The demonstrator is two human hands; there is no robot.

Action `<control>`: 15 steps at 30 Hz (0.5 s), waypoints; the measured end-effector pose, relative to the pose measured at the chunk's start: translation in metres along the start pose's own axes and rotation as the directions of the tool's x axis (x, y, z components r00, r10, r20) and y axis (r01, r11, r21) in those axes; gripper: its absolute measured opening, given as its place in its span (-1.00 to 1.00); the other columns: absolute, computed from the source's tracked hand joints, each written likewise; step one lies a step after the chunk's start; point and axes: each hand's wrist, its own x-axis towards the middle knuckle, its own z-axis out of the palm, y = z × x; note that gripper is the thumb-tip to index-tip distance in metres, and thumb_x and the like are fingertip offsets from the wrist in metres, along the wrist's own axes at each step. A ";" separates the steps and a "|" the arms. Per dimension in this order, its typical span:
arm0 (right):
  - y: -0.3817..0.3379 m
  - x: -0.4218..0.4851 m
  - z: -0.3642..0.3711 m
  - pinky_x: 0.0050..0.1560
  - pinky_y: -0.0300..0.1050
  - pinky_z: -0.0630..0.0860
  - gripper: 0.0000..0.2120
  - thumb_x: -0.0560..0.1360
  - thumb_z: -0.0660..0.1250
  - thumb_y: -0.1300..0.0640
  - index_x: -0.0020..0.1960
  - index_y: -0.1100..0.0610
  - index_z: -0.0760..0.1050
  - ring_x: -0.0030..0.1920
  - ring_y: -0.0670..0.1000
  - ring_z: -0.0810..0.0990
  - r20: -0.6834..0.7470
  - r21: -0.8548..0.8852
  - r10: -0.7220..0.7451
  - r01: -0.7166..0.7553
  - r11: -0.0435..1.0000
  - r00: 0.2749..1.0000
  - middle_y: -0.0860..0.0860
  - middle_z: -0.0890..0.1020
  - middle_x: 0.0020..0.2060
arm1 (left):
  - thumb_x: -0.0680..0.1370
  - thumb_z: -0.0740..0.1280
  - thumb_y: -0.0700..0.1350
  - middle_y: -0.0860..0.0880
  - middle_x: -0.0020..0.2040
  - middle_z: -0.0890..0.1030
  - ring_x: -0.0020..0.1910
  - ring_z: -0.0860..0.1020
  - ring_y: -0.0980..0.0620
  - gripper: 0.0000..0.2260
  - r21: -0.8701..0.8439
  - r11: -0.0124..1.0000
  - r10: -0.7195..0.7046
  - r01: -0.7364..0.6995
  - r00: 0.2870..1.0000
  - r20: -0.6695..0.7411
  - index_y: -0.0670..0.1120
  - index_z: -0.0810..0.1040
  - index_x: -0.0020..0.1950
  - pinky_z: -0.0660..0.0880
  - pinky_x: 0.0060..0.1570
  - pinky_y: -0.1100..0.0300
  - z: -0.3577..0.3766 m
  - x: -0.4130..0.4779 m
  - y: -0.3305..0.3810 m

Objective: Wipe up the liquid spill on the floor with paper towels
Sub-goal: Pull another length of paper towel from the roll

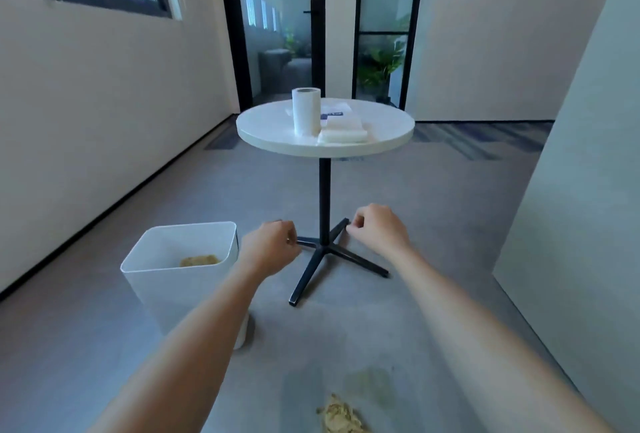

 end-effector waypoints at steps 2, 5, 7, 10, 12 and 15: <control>-0.016 0.021 -0.022 -0.24 -0.18 0.37 -0.90 0.45 0.26 0.13 -0.19 0.09 0.53 -0.14 0.06 0.57 -0.038 0.010 -0.039 0.040 0.999 0.999 -0.01 0.60 -0.20 | 0.53 0.30 0.04 0.09 0.10 0.59 0.00 0.56 0.02 -0.83 -0.012 1.000 0.028 -0.029 0.998 -0.053 0.02 0.55 0.06 0.46 -0.11 0.18 -0.025 0.022 0.006; -0.034 0.046 -0.042 -0.23 -0.17 0.36 -0.88 0.47 0.22 0.16 -0.16 0.12 0.53 -0.14 0.06 0.53 -0.098 -0.018 -0.090 0.089 0.996 0.991 -0.02 0.55 -0.19 | 0.56 0.25 0.03 0.11 0.14 0.59 0.04 0.55 0.03 -0.80 -0.026 0.998 0.054 -0.058 0.990 -0.129 0.01 0.54 0.13 0.44 -0.11 0.18 -0.050 0.052 0.012; -0.042 0.060 -0.048 -0.28 -0.15 0.36 -0.86 0.47 0.20 0.16 -0.18 0.15 0.52 -0.16 0.08 0.53 -0.131 -0.031 -0.110 0.107 0.994 0.985 0.00 0.58 -0.21 | 0.56 0.24 0.01 0.10 0.14 0.58 0.05 0.54 0.02 -0.80 -0.027 0.998 0.057 -0.062 0.985 -0.161 0.01 0.54 0.13 0.41 -0.13 0.18 -0.063 0.071 0.014; -0.053 0.081 -0.054 -0.29 -0.12 0.41 -0.83 0.46 0.19 0.18 -0.20 0.20 0.53 -0.19 0.10 0.55 -0.170 -0.029 -0.162 0.159 0.987 0.972 0.05 0.61 -0.23 | 0.56 0.24 0.00 0.06 0.13 0.57 0.01 0.55 -0.01 -0.80 -0.030 0.997 0.068 -0.075 0.978 -0.198 -0.01 0.54 0.12 0.43 -0.13 0.15 -0.082 0.103 0.014; -0.058 0.094 -0.055 -0.35 -0.14 0.36 -0.82 0.47 0.19 0.18 -0.23 0.20 0.50 -0.21 0.09 0.52 -0.182 -0.054 -0.198 0.191 0.980 0.963 0.04 0.57 -0.24 | 0.56 0.25 -0.01 0.04 0.13 0.55 0.02 0.54 -0.01 -0.79 -0.030 0.996 0.078 -0.086 0.975 -0.206 -0.01 0.53 0.15 0.44 -0.13 0.14 -0.092 0.125 0.016; -0.061 0.113 -0.057 -0.25 -0.12 0.37 -0.86 0.48 0.18 0.21 -0.15 0.16 0.51 -0.08 0.08 0.48 -0.230 -0.116 -0.215 0.192 0.974 0.949 0.03 0.52 -0.11 | 0.57 0.26 -0.03 0.01 0.22 0.52 0.14 0.51 -0.02 -0.73 -0.019 0.993 0.113 -0.117 0.984 -0.136 -0.03 0.50 0.24 0.48 0.01 0.07 -0.099 0.149 0.023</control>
